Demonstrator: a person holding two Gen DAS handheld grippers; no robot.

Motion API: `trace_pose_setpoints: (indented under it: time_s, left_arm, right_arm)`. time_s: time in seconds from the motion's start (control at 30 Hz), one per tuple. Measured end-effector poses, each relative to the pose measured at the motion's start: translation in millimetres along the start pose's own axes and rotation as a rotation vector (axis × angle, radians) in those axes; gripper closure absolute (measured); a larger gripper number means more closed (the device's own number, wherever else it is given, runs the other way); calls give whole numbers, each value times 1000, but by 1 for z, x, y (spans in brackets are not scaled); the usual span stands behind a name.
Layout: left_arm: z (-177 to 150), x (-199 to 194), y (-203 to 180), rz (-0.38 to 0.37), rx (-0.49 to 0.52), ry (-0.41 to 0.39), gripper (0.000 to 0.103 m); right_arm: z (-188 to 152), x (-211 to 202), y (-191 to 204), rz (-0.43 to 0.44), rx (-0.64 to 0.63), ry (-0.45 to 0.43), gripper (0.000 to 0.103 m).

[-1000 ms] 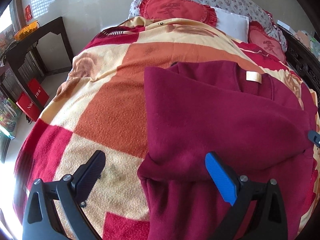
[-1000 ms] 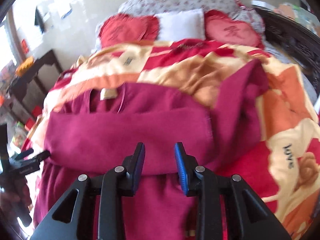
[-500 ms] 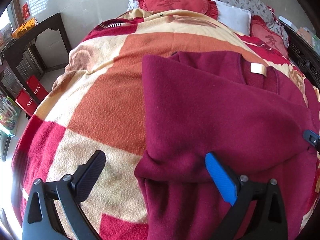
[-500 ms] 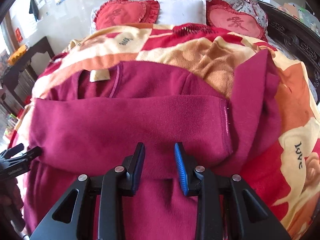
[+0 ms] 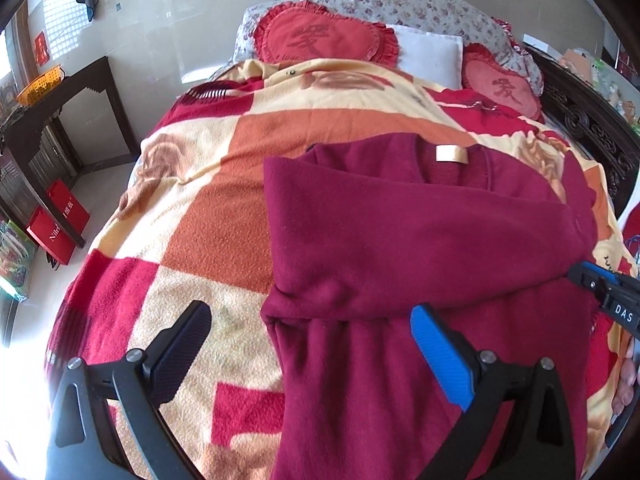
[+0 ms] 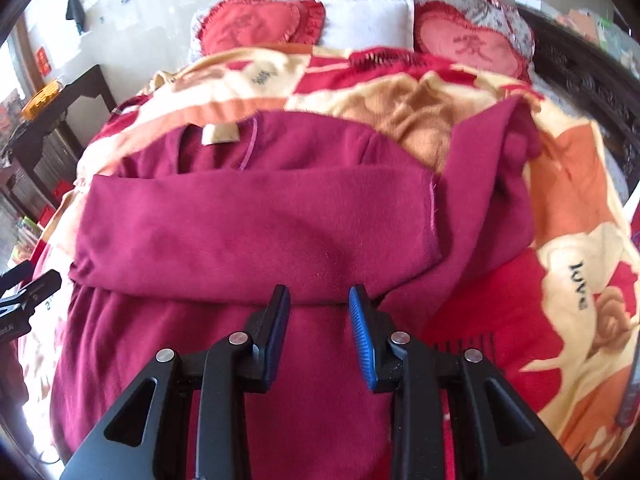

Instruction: Fold small clothes

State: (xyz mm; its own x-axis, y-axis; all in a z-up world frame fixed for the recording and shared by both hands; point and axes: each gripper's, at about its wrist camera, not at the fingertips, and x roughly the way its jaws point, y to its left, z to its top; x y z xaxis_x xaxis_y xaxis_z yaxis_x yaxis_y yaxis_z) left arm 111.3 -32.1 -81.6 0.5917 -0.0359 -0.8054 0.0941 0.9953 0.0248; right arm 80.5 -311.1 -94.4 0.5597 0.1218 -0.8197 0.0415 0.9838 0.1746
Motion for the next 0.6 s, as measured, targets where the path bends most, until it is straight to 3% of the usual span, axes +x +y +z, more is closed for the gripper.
trace_pose_setpoints:
  time_s: [0.6]
  left_arm:
    - [-17,-47,-26,-66,22,-31,1]
  right_arm:
    - [-27,-54,-18,-2,56,-57,89]
